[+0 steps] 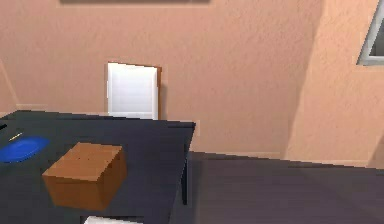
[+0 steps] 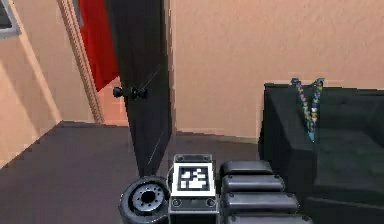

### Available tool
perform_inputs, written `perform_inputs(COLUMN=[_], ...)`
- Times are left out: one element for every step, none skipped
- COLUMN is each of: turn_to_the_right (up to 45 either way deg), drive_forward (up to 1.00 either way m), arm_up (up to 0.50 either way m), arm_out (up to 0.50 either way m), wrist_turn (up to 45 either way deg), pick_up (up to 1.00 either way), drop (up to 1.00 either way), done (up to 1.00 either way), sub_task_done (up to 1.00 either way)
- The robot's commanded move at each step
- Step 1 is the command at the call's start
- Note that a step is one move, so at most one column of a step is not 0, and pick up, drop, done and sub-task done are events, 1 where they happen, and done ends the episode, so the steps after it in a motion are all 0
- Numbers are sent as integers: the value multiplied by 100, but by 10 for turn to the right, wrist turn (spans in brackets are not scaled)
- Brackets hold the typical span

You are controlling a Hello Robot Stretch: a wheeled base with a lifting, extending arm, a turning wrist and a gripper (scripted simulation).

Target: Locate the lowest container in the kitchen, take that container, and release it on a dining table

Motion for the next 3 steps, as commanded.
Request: perform_inputs(turn_to_the_right=[150, 0, 0], drive_forward=[0, 10, 15], arm_up=[0, 0, 0], arm_out=[0, 0, 0], wrist_turn=[0, 0, 0], pick_up=[0, 0, 0], drop=[0, 0, 0], done=[0, 0, 0], sub_task_done=[0, 0, 0])
